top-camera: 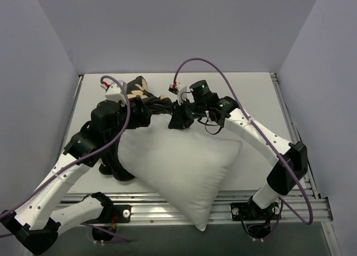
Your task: Remove the pillowcase from the pillow
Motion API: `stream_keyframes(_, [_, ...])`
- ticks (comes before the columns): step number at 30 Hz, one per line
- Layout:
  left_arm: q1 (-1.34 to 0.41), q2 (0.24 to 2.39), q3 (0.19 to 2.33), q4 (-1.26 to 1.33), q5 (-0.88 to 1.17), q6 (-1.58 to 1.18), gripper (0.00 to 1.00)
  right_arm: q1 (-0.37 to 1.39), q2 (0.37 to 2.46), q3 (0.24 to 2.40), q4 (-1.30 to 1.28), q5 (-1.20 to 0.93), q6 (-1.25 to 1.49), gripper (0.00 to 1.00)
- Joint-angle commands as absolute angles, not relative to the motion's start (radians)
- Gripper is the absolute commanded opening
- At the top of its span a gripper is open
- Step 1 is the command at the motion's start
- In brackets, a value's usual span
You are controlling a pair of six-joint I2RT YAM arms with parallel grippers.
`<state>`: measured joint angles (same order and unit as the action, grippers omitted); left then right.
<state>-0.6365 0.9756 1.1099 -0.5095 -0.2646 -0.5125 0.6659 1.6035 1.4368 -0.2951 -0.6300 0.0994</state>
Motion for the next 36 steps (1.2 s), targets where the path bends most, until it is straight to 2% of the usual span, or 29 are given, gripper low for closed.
stream_keyframes(1, [-0.617, 1.028, 1.291, -0.615, -0.308, -0.381, 0.91, 0.675, 1.508, 1.578, -0.374, -0.519, 0.011, 0.00])
stream_keyframes(6, [-0.533, 1.140, 1.452, -0.620, -0.269, -0.319, 0.95, 0.693, 1.514, 1.716, -0.410, -0.424, -0.073, 0.00])
stream_keyframes(10, [-0.485, 1.210, 1.516, -0.614, -0.186, -0.319, 0.95, 0.742, 1.496, 1.729, -0.399, -0.309, -0.155, 0.00])
stream_keyframes(14, [-0.482, 1.258, 1.484, -0.614, -0.097, -0.339, 0.95, 0.822, 1.480, 1.623, -0.390, -0.215, -0.202, 0.00])
stream_keyframes(20, [-0.482, 1.252, 1.417, -0.585, -0.071, -0.357, 0.94, 0.920, 1.444, 1.436, -0.319, -0.089, -0.184, 0.00])
stream_keyframes(26, [-0.482, 1.281, 1.425, -0.612, -0.127, -0.313, 0.92, 0.992, 1.439, 1.425, -0.319, 0.038, -0.173, 0.00])
stream_keyframes(32, [-0.483, 1.324, 1.428, -0.621, -0.127, -0.290, 0.90, 1.038, 1.440, 1.445, -0.321, 0.069, -0.166, 0.00])
stream_keyframes(36, [-0.483, 1.348, 1.428, -0.627, -0.181, -0.276, 0.85, 1.071, 1.440, 1.460, -0.325, 0.092, -0.161, 0.00])
